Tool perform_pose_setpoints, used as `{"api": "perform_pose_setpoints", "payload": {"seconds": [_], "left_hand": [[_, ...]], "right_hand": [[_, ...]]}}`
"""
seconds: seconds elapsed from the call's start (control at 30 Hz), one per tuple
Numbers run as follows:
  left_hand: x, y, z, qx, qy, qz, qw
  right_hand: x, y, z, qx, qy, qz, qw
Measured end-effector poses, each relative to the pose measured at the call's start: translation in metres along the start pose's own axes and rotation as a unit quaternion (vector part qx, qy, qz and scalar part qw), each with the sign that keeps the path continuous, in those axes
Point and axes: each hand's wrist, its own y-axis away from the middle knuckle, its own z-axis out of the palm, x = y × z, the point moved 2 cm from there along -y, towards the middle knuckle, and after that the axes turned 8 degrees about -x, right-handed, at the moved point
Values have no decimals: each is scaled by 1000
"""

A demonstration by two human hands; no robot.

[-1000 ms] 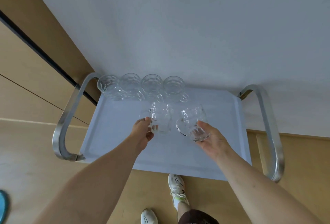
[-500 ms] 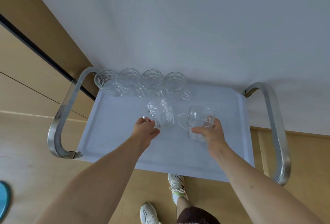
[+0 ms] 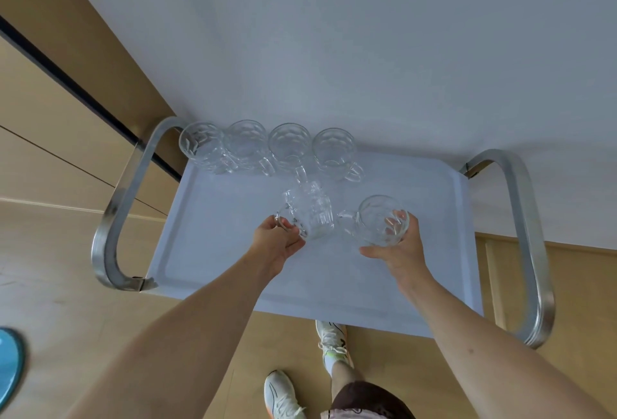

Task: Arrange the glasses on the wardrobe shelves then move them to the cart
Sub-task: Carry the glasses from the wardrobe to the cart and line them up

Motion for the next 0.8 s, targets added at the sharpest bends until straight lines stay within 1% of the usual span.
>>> {"api": "perform_pose_setpoints", "payload": {"seconds": [0.2,0.33,0.5,0.67,0.73,0.8], "left_hand": [[-6,8,0,-17,10,0,1000],[-14,11,0,-1,8,-1,1000],[-29,14,-1,19,-6,5,1000],[-34,19,-1,15,-93,33,995],[-35,21,1,23,-113,37,993],[-39,23,2,36,-152,45,987]], "right_hand": [[8,7,-2,2,27,-5,1000],[8,11,-2,20,65,-7,998],[11,19,-5,38,104,43,993],[8,29,-4,43,111,63,991],[5,34,0,40,103,61,992],[-2,40,6,56,107,58,991]]}}
